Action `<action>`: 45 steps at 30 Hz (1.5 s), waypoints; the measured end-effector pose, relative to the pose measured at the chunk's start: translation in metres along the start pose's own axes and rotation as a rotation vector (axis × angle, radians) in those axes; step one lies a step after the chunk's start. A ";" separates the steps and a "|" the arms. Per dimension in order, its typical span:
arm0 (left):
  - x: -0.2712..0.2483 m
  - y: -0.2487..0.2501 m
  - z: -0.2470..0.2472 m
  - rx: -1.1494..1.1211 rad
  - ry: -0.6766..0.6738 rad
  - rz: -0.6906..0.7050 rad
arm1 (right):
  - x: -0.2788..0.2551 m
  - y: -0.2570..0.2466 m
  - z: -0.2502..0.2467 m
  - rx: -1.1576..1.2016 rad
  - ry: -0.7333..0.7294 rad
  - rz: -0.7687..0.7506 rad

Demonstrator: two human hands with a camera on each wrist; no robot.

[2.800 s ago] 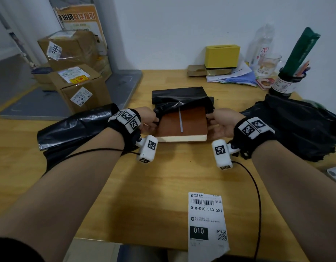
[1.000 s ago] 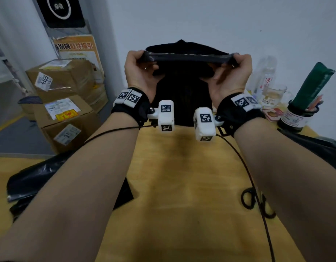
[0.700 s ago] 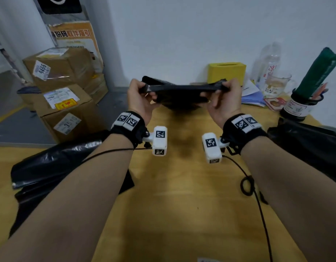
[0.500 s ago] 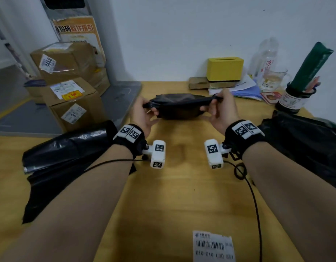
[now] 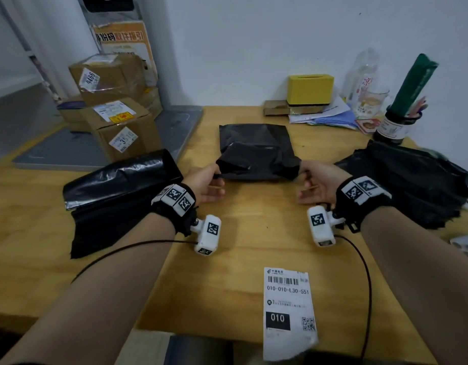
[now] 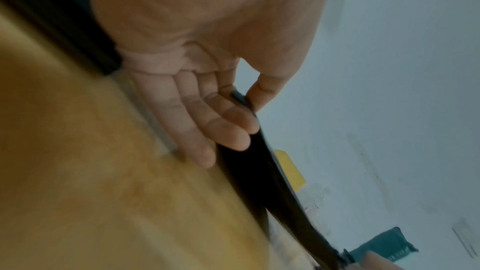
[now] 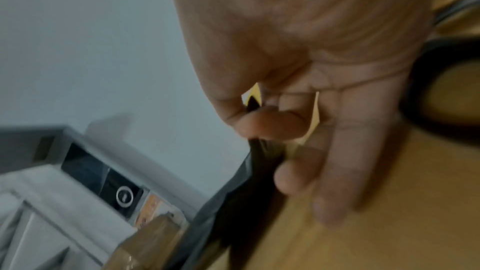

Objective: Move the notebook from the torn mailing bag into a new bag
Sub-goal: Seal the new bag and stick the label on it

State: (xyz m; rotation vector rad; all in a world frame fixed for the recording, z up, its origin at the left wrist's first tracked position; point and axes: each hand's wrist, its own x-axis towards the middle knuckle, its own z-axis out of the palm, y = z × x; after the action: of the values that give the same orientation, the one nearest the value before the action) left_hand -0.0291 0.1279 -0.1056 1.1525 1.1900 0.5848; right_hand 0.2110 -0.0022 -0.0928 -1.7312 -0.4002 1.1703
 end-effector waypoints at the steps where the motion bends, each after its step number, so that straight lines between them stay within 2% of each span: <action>1: -0.001 -0.004 0.000 0.008 0.008 0.002 | -0.001 0.003 -0.001 -0.033 0.049 -0.044; 3: -0.003 -0.013 0.000 -0.005 0.033 0.020 | 0.002 0.007 -0.001 -0.027 0.142 -0.151; 6: -0.003 -0.018 0.003 -0.041 0.057 0.041 | 0.001 0.001 0.006 0.025 0.135 -0.232; 8: -0.001 -0.019 0.004 -0.065 0.063 0.045 | -0.003 -0.007 0.014 0.003 0.075 -0.276; 12: 0.004 -0.021 0.001 -0.103 0.017 0.036 | -0.008 -0.021 0.036 -0.087 -0.139 -0.307; 17: 0.014 -0.024 0.003 -0.145 -0.067 0.076 | 0.004 -0.021 0.067 -0.114 -0.355 -0.267; 20: 0.021 -0.026 0.007 -0.210 -0.097 0.108 | 0.018 -0.009 0.074 -0.113 -0.410 -0.212; 24: 0.031 -0.027 0.015 -0.314 -0.167 0.131 | 0.035 0.004 0.065 -0.025 -0.432 -0.158; 28: 0.033 -0.023 0.031 -0.297 -0.201 0.169 | 0.044 0.005 0.057 0.050 -0.437 -0.139; 34: 0.042 -0.026 0.045 -0.297 -0.182 0.216 | 0.054 0.007 0.055 0.163 -0.379 -0.133; 45: 0.046 -0.029 0.048 -0.279 -0.198 0.287 | 0.053 0.008 0.063 0.001 -0.361 -0.201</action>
State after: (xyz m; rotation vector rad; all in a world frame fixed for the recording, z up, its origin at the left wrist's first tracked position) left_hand 0.0240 0.1384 -0.1536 1.1181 0.7521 0.8073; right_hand 0.1821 0.0645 -0.1317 -1.4386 -0.7728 1.3330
